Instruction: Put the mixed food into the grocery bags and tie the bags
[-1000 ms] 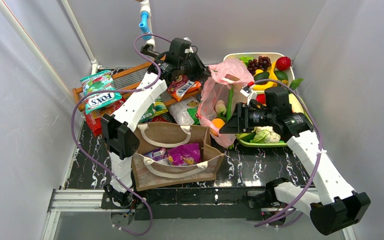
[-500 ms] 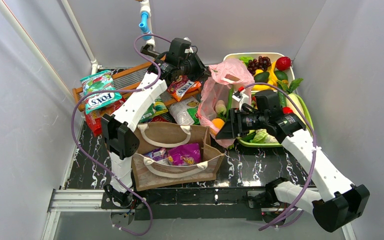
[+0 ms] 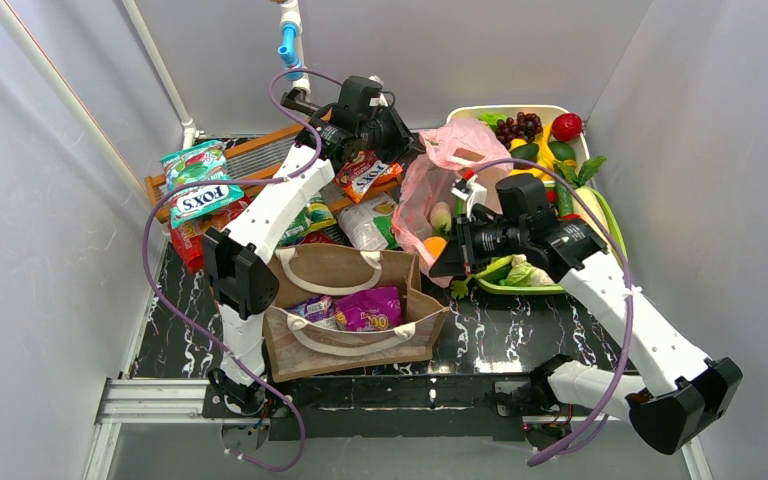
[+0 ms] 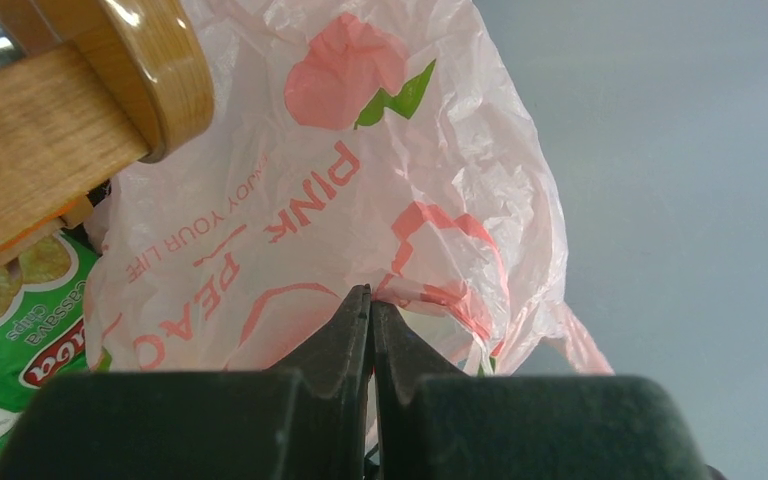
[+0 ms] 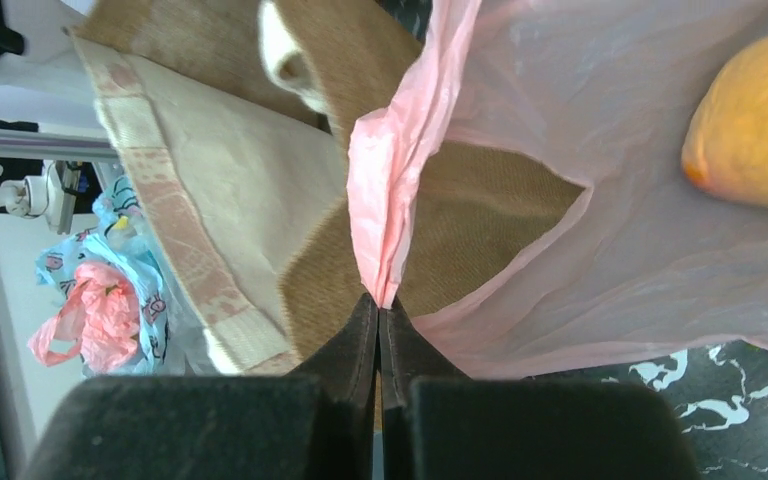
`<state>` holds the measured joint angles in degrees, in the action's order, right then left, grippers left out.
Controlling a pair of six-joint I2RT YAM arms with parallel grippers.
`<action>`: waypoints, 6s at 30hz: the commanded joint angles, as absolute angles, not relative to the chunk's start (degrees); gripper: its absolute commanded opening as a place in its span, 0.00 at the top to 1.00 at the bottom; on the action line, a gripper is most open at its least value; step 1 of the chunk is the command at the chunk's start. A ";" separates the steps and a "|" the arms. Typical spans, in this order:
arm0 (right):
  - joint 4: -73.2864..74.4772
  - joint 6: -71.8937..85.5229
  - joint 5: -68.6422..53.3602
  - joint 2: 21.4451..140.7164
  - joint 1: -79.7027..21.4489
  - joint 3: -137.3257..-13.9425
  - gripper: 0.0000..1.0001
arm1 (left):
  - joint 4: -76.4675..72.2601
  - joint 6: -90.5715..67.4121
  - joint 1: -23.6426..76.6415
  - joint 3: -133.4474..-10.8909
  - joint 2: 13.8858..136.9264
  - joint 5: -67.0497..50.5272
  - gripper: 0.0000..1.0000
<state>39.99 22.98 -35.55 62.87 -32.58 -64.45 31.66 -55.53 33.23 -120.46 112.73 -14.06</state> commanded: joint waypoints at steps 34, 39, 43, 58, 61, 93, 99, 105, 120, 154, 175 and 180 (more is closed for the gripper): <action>34.15 32.52 -31.35 64.07 -35.46 -83.55 0.99 | 51.99 -42.23 33.49 -126.12 93.58 -9.86 0.02; 32.07 32.37 -28.87 64.29 -35.45 -81.75 0.99 | 51.47 -47.28 33.56 -112.76 81.67 -6.10 0.06; 31.00 32.41 -28.78 65.23 -35.47 -80.98 0.99 | 46.36 -52.73 33.86 -101.78 73.92 -11.30 0.19; 31.25 31.57 -30.40 67.29 -35.52 -83.86 0.99 | 34.46 -53.89 45.96 -85.22 72.94 -9.81 0.42; 31.29 31.62 -31.14 67.15 -35.49 -83.76 0.99 | 32.69 -54.47 46.48 -84.07 73.75 -9.01 0.45; 52.58 11.25 -22.16 75.58 -35.42 -109.21 0.19 | 2.77 -63.09 47.46 -72.25 79.07 -6.10 0.47; 52.61 8.75 -17.60 77.19 -35.25 -113.07 0.16 | 1.70 -63.72 47.49 -72.29 80.18 -6.31 0.47; 52.71 6.63 -10.10 76.15 -35.25 -111.46 0.15 | 1.49 -64.07 47.46 -73.27 81.47 -6.58 0.47; 43.53 0.31 -0.39 76.55 -34.56 -104.42 0.07 | 1.56 -65.43 47.46 -69.04 78.28 -5.51 0.47; 52.98 3.37 3.99 89.87 -33.75 -117.76 0.99 | 2.47 -65.65 48.53 -72.83 79.39 -4.15 0.47; 77.60 17.37 16.13 79.56 -33.75 -120.32 0.99 | 2.90 -66.00 49.57 -75.02 79.94 -3.73 0.45; 77.78 20.30 12.37 76.07 -33.75 -116.57 0.99 | 5.39 -65.39 49.57 -70.78 76.16 -2.91 0.45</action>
